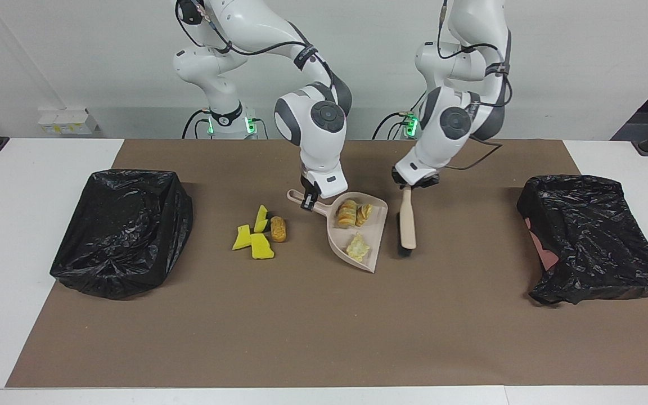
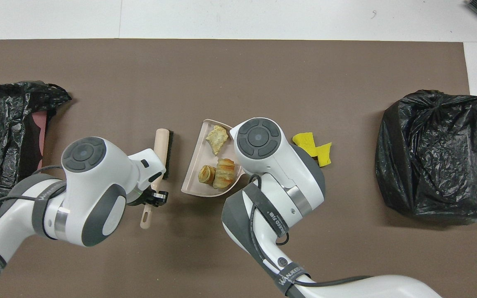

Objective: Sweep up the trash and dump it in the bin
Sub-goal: 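Sweep the crumbs into the dustpan with the left gripper brush, then tip the dustpan into the nearby bin while the left gripper lowers the brush, then release the brush and withdraw the left gripper, then carry the dustpan back and set it down mid-table with the right gripper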

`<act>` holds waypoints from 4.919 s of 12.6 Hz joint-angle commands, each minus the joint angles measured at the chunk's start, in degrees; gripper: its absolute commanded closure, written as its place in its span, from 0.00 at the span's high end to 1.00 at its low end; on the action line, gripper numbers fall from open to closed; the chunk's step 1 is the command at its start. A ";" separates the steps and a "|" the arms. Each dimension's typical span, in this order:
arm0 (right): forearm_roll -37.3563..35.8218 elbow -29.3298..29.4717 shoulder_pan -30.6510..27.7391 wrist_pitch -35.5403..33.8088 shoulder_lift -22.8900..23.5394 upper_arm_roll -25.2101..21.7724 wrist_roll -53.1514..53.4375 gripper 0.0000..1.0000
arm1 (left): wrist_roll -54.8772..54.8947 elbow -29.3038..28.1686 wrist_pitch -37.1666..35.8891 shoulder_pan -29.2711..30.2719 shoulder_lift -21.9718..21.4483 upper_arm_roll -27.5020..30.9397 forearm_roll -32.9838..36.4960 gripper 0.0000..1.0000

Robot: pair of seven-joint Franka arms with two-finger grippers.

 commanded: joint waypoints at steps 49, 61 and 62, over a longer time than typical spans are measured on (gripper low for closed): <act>-15.17 -4.32 -39.87 -20.24 -29.76 15.51 -1.53 0.00 | 7.20 18.64 -3.79 17.91 -3.33 -0.43 4.07 1.00; -4.25 10.42 -10.58 1.26 2.99 15.42 74.12 0.00 | 10.11 33.96 -25.33 20.20 -4.30 -0.43 6.99 1.00; -4.42 14.62 -9.43 2.50 7.12 15.51 77.12 0.00 | 9.85 33.60 -25.42 20.12 -4.65 -0.43 6.99 1.00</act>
